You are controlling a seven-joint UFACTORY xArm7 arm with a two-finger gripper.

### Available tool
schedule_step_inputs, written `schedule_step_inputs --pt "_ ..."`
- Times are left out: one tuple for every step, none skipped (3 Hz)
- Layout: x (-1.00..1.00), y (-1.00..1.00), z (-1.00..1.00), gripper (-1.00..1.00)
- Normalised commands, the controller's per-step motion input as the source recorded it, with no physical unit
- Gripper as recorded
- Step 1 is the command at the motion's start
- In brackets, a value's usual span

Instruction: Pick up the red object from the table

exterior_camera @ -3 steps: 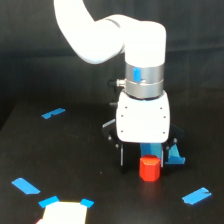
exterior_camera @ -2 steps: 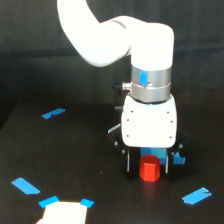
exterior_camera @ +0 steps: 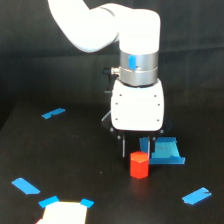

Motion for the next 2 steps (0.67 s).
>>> schedule_step_inputs --pt "0.18 -0.38 -0.18 -0.98" --pt "0.54 -1.0 -0.25 -0.37"
